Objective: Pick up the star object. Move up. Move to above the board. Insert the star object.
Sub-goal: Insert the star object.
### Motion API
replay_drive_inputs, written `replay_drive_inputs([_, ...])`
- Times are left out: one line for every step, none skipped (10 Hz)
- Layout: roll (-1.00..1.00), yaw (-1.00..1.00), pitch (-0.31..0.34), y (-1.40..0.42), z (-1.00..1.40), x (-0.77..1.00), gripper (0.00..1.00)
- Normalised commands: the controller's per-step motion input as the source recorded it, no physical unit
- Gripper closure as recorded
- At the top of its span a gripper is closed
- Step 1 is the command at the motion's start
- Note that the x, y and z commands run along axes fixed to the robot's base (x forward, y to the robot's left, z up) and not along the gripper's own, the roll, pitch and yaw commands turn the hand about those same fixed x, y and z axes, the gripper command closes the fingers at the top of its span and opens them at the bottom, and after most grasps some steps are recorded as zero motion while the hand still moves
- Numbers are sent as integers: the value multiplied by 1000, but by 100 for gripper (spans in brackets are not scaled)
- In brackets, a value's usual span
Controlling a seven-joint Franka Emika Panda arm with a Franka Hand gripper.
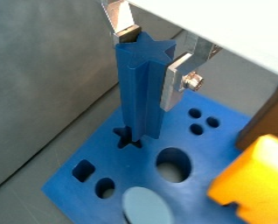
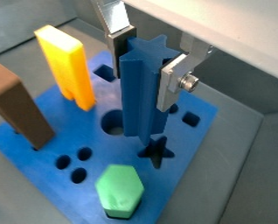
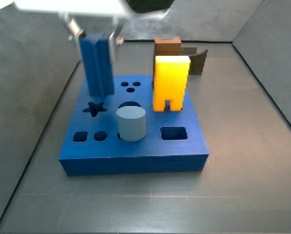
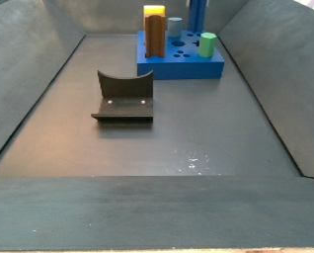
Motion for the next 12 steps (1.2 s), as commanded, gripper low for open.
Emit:
replay_drive_inputs([-33, -363, -91, -31, -423, -277, 100])
replay_drive_inputs([-1, -337, -41, -11, -360, -251, 100])
replay_drive_inputs([0, -320, -19, -23, -386, -214, 100])
replay_drive_inputs([-34, -263, -10, -63, -220, -26, 100])
replay_drive_inputs([-34, -186, -17, -63, -129, 0, 100])
replay_drive_inputs([-23, -146, -11, -37, -126, 0, 100])
replay_drive_inputs([0, -117, 0, -11, -171, 6, 100])
replay_drive_inputs([0, -80, 0, 0, -209, 6, 100])
replay_drive_inputs([10, -57, 0, 0, -251, 31, 100])
replay_drive_inputs([46, -9, 0, 0, -309, 43, 100])
replay_drive_inputs([47, 0, 0, 0, -317, 60, 100])
replay_drive_inputs([30, -11, 0, 0, -323, 140, 100])
